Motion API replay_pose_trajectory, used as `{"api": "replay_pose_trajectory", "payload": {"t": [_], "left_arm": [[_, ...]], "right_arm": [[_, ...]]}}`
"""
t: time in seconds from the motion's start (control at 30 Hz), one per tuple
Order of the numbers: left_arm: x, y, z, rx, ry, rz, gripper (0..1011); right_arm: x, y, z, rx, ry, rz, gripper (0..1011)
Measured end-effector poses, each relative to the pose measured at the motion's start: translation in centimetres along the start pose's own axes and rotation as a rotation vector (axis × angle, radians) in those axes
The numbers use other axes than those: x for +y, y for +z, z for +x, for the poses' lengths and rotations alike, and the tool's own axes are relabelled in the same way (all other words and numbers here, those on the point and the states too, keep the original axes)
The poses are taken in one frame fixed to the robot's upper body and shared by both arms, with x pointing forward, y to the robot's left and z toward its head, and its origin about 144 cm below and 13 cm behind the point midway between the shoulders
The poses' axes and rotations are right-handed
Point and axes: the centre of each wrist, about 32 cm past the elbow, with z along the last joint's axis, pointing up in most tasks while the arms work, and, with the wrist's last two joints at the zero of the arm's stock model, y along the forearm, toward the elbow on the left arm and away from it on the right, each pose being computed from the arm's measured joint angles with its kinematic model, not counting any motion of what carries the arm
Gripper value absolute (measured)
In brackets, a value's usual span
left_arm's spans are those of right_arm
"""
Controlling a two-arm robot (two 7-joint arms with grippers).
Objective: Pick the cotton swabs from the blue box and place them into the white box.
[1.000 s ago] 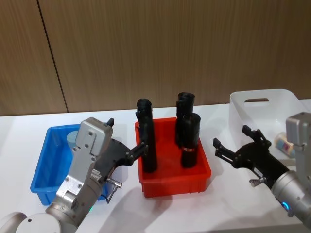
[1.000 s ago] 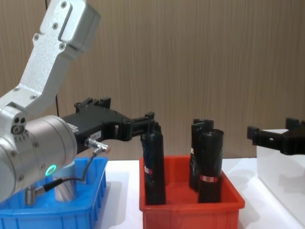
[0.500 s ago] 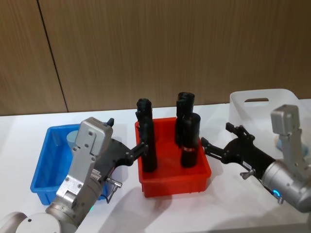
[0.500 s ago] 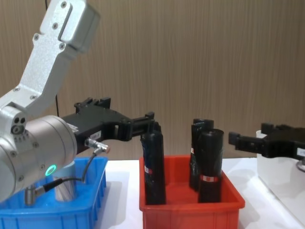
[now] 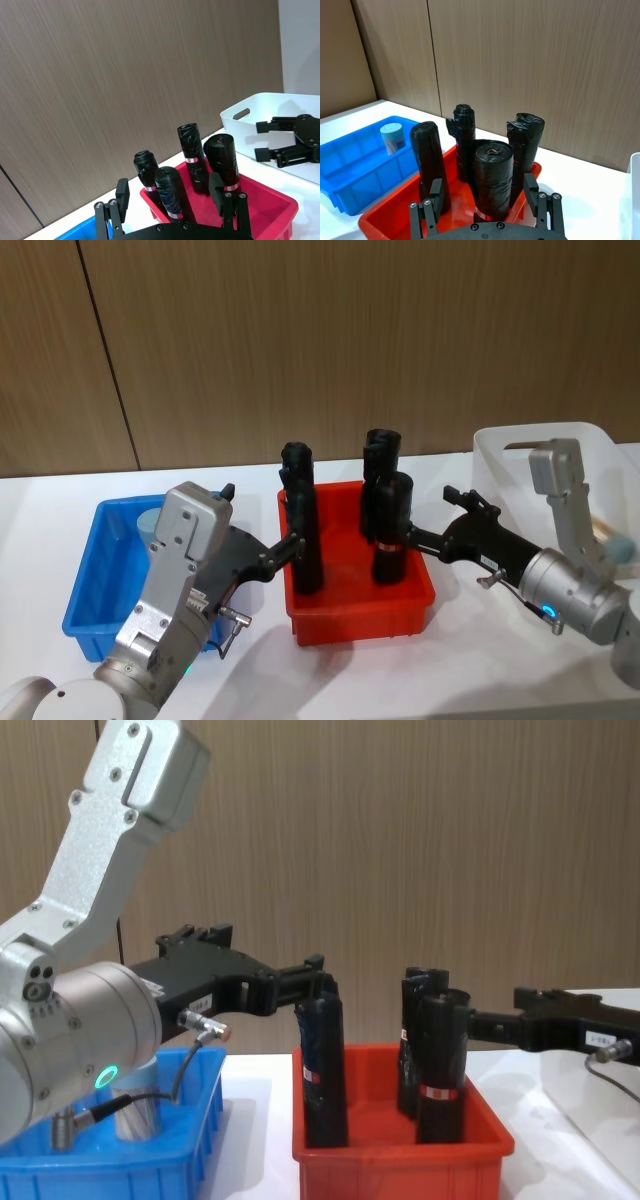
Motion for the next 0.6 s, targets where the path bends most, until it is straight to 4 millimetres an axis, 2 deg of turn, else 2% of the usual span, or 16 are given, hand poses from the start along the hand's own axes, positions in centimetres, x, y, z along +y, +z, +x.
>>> {"api": "replay_pose_trajectory", "payload": {"t": [0.6], "left_arm": [[0.0,0.0,0.0,0.000,0.000,0.000,1004]], "right_arm": [[3.0,-0.8,2.8,0.061,0.006,-0.021,1001]]}}
